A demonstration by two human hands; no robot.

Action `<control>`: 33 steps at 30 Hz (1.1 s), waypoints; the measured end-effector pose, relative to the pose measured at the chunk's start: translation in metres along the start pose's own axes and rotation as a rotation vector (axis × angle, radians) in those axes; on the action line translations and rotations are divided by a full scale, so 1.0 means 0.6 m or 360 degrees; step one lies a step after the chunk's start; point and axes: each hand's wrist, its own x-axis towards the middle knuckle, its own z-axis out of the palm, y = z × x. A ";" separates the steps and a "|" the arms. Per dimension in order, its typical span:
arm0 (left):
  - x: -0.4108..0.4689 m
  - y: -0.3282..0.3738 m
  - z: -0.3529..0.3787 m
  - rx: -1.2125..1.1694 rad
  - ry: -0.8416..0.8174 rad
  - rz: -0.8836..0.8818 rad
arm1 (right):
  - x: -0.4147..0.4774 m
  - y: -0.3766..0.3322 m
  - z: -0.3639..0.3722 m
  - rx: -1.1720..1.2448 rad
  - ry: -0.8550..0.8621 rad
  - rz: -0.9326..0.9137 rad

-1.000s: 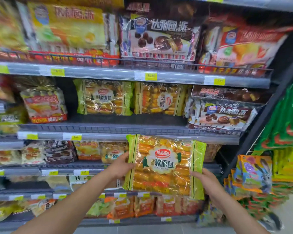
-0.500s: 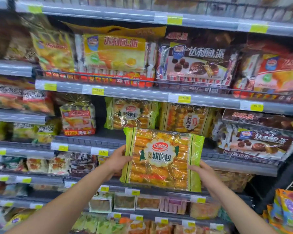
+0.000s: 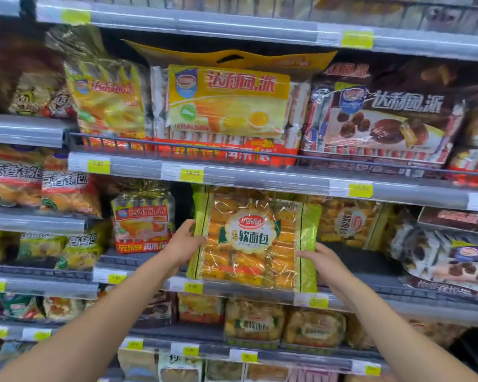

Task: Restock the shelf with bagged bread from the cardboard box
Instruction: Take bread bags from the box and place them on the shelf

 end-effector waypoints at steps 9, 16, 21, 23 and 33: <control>0.095 -0.009 -0.031 0.0039 0.0117 -0.0037 | 0.090 -0.024 0.061 -0.0025 0.0125 -0.0018; 0.148 -0.018 -0.033 -0.0029 0.0140 -0.0123 | 0.153 -0.027 0.090 0.0000 0.0181 0.0121; 0.205 -0.081 -0.039 -0.0011 -0.0044 0.0006 | 0.175 -0.007 0.115 0.0057 0.0211 0.0163; 0.227 -0.110 -0.036 0.0027 -0.0095 0.0048 | 0.177 0.002 0.125 0.0002 0.0225 0.0160; 0.166 -0.105 -0.040 0.0683 0.0237 0.0308 | 0.150 0.015 0.119 -0.1019 0.0676 -0.0199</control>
